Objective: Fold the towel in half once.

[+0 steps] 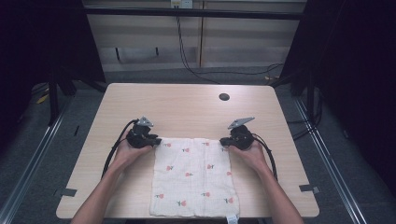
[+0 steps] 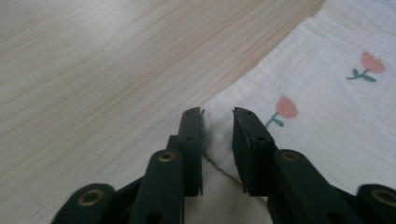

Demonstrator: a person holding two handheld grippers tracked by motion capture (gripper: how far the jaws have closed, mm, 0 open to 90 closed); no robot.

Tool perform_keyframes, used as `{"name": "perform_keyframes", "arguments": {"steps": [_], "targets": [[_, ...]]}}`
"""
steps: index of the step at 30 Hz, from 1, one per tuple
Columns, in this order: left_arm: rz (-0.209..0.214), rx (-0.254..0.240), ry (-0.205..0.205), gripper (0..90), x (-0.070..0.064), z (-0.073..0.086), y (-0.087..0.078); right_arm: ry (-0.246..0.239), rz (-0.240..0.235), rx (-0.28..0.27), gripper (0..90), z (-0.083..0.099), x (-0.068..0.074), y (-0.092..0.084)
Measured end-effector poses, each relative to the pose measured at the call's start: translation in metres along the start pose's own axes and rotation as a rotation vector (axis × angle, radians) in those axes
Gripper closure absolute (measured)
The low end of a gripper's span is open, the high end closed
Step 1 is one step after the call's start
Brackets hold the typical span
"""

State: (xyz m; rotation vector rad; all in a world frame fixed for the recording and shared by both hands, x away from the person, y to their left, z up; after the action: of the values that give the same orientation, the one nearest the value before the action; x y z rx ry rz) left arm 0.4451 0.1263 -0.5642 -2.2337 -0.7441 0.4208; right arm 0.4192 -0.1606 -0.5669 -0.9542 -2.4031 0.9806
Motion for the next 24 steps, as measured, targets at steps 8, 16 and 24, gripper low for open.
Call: {"name": "perform_keyframes", "arguments": {"steps": [8,16,24], "targets": [[0.055,-0.014,-0.036,87.7,-0.003,0.0,0.0,0.03,-0.012,-0.001,87.3,0.0,0.0,0.0],[0.104,-0.066,-0.101,87.9,0.0,-0.005,-0.009,0.081,-0.054,-0.03,87.5,0.0,-0.003,-0.004],[0.117,-0.101,-0.095,88.0,-0.003,-0.012,-0.018,0.093,-0.05,-0.096,87.6,-0.011,-0.009,-0.023]]}}
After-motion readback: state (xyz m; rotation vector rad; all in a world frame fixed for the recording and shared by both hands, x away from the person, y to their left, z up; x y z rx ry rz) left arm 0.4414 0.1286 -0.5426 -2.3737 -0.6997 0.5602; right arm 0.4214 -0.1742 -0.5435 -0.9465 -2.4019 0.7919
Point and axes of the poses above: each handheld gripper's, and its own axes: y roughly forward along the jaws, z roughly out of its underside, x roughly to its left, the point moved 9 cm from there along y, roughly forward along the jaws, and after that the axes turned 1 degree about -x, right-handed, at the moved point
